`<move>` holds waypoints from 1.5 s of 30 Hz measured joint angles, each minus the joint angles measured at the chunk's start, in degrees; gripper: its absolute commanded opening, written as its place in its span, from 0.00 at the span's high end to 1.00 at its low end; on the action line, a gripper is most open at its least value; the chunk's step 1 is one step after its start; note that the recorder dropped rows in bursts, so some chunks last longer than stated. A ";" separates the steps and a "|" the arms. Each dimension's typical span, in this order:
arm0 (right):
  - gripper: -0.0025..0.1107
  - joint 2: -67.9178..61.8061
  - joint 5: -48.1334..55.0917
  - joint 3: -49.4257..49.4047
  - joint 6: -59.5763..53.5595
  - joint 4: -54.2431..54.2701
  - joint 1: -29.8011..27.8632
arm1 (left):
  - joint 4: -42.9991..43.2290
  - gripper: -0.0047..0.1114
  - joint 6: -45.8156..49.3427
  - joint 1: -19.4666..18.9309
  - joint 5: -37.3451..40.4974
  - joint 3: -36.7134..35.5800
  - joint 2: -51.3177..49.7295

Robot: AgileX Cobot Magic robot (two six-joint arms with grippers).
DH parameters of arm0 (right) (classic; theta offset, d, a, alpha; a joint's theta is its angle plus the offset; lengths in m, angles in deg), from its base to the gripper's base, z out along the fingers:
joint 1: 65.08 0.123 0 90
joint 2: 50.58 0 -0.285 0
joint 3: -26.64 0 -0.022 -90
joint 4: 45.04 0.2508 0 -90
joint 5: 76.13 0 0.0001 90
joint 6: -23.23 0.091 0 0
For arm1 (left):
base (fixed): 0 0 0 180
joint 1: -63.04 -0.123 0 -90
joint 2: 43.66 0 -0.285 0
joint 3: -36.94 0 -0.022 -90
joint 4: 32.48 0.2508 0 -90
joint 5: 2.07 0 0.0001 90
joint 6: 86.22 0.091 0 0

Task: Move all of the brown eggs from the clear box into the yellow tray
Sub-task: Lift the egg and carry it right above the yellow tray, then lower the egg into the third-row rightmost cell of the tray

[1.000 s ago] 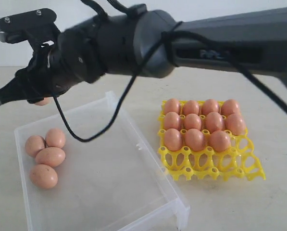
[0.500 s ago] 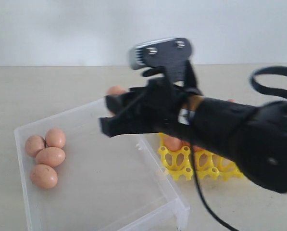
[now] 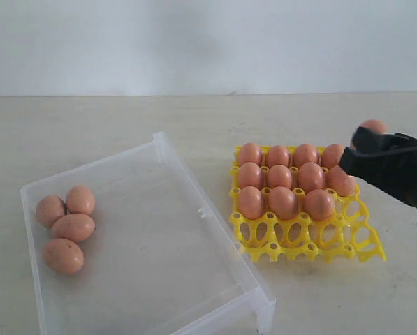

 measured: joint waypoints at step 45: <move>0.98 -19.69 9.61 8.27 32.83 -65.42 -26.83 | 0.00 0.92 0.00 0.00 0.00 0.00 0.00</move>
